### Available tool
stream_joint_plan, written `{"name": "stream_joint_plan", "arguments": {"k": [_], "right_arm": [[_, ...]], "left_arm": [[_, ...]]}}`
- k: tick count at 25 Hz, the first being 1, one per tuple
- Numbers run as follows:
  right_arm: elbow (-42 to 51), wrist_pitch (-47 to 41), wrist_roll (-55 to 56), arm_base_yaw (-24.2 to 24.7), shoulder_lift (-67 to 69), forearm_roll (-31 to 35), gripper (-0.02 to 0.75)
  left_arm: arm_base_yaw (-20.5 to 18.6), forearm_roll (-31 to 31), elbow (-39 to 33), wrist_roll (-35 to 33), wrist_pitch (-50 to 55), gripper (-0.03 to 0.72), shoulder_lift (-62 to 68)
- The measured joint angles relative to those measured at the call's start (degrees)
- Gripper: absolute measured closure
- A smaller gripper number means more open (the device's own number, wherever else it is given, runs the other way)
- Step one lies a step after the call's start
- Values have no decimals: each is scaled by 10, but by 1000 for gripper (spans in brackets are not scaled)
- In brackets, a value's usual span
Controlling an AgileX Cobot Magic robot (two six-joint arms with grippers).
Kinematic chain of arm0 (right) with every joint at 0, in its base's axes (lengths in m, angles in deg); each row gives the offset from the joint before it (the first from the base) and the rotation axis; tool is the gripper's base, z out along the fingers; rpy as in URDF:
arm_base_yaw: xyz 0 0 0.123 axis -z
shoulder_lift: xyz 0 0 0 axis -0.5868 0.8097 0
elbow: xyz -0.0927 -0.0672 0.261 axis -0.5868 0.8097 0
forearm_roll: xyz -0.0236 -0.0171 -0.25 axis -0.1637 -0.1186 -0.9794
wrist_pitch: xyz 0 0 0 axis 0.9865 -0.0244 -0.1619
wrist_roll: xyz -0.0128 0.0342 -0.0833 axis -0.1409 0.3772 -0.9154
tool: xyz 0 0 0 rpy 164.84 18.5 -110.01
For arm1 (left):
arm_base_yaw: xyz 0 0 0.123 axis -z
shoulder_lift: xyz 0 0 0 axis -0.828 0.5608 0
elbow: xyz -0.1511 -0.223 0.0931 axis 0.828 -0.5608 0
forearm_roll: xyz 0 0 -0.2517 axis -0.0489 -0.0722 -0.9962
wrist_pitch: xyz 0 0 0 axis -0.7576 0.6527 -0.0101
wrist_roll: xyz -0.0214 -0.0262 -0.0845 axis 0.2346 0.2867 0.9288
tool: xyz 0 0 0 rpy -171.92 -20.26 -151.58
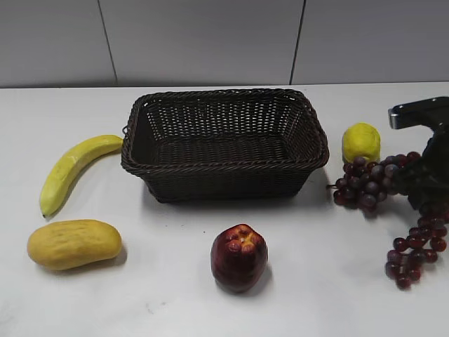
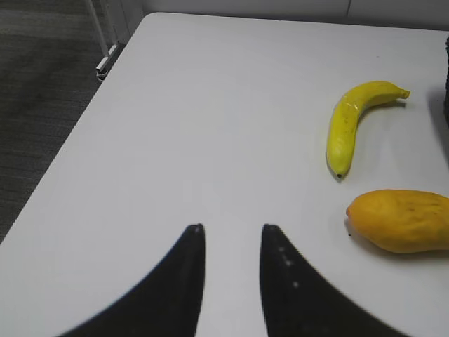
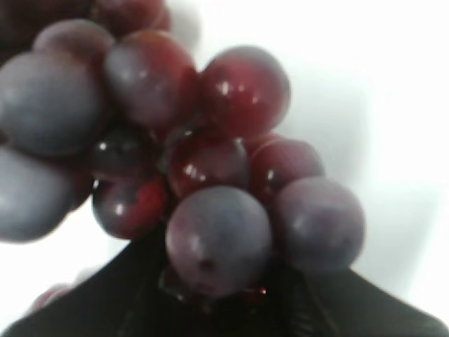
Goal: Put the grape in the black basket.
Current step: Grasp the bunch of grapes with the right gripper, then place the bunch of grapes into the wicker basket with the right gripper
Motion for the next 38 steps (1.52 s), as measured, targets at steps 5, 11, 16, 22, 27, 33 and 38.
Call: {"name": "stream_joint_plan", "arguments": {"k": [5, 11, 16, 22, 27, 33, 38], "right_arm": [[-41, -43, -49, 0, -79, -16, 472], [-140, -65, -193, 0, -128, -7, 475], [-228, -65, -350, -9, -121, 91, 475], [-317, -65, -474, -73, -67, 125, 480], [-370, -39, -529, -140, 11, 126, 480], [-404, 5, -604, -199, 100, 125, 480], [-405, 61, -618, -224, 163, 130, 480]], "left_arm": [[0, 0, 0, 0, 0, 471, 0], [0, 0, 0, 0, 0, 471, 0], [0, 0, 0, 0, 0, 471, 0], [0, 0, 0, 0, 0, 471, 0], [0, 0, 0, 0, 0, 471, 0], [0, 0, 0, 0, 0, 471, 0], [0, 0, 0, 0, 0, 471, 0]]}}
